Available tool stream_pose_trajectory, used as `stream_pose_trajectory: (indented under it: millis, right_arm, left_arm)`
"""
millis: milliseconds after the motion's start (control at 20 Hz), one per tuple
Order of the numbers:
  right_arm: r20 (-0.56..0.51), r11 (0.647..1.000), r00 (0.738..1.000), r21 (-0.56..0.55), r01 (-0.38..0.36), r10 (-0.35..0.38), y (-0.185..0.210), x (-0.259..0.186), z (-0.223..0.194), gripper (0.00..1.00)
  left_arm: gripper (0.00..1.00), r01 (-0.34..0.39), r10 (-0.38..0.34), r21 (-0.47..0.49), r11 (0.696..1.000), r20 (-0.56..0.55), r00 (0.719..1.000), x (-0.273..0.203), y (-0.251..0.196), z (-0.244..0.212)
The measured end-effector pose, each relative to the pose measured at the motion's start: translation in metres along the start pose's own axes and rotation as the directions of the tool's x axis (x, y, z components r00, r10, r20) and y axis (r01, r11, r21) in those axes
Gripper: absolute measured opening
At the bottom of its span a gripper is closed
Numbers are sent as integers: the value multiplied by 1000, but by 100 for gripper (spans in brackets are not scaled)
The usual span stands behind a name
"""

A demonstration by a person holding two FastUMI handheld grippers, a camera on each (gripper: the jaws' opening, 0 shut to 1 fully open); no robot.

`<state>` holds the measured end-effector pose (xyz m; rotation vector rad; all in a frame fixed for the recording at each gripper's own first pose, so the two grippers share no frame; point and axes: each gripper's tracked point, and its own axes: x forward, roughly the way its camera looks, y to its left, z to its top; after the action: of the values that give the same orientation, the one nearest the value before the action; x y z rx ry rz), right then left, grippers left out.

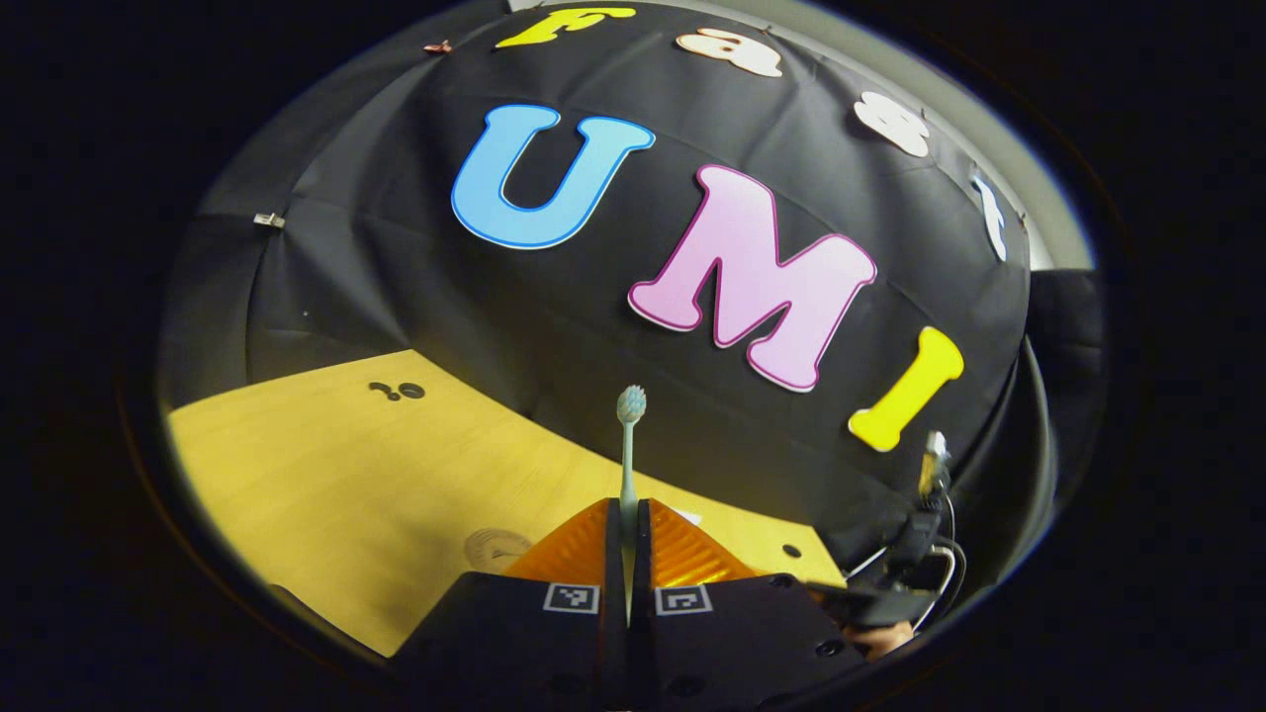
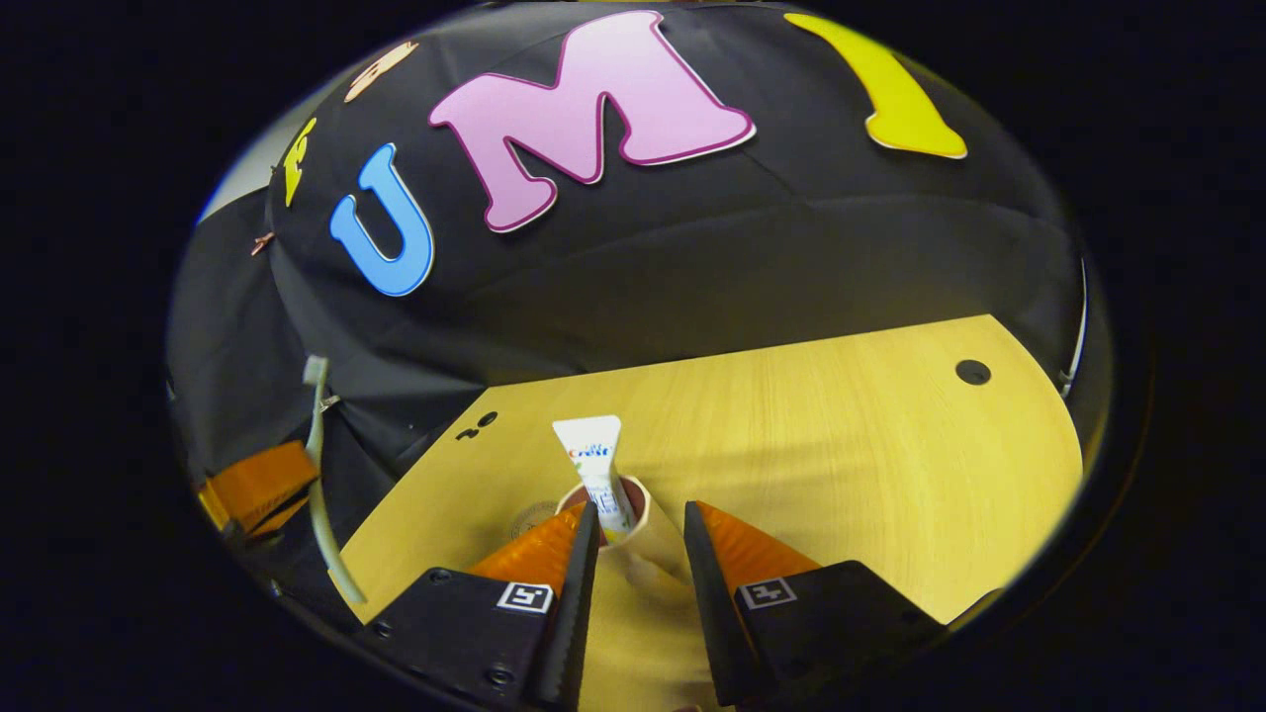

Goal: Put the toothbrush and toothpaste on the desktop into the cup, then pick up the cup and place it on the coaster on the desktop.

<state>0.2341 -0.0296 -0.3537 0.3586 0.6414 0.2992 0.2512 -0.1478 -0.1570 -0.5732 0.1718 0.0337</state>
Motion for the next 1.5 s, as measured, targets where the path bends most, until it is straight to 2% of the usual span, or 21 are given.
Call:
stream_pose_trajectory:
  millis: [200, 350, 400, 450, 700, 950, 1100, 1200, 1250, 1400, 1500]
  right_arm:
    - [-32, 999, 999, 41, 22, -21, -19, -32, -21, 53]
    - [-35, 999, 998, 10, 50, -49, -34, -49, -33, 53]
    - [-35, 998, 998, -5, 56, -57, -39, -53, -35, 53]
    - [-39, 998, 997, -9, 58, -59, -41, -57, -38, 53]
    - [-59, 998, 997, -4, 58, -59, -52, -71, -51, 53]
    - [-58, 997, 995, -23, 76, -78, -63, -75, -56, 53]
    - [-62, 996, 995, -21, 83, -84, -66, -76, -57, 53]
    - [-64, 996, 994, -21, 88, -89, -67, -75, -57, 53]
    - [-62, 995, 994, -28, 93, -95, -69, -74, -58, 53]
    - [-65, 994, 993, -43, 100, -103, -71, -70, -60, 53]
    - [-69, 995, 993, -45, 95, -98, -67, -67, -60, 53]
  left_arm:
    - [6, -15, 17, -40, 999, 48, 999, 42, -4, -9]
    - [6, -18, 22, -69, 997, 60, 998, 70, -6, -23]
    - [11, -10, 17, -88, 996, 72, 997, 79, -8, -25]
    - [6, -10, 19, -103, 995, 85, 996, 86, -8, -26]
    - [6, -73, 80, -78, 994, 91, 993, 123, 6, -50]
    - [6, -116, 114, 19, 993, 75, 991, 148, 17, -83]
    - [6, -104, 98, 100, 990, 60, 993, 147, 16, -105]
    - [12, -95, 87, 131, 987, 69, 994, 145, 14, -113]
    - [6, -90, 81, 141, 986, 69, 994, 144, 14, -117]
    - [7, -73, 62, 186, 980, 65, 996, 140, 11, -131]
    - [12, -62, 48, 209, 976, 72, 996, 138, 10, -132]
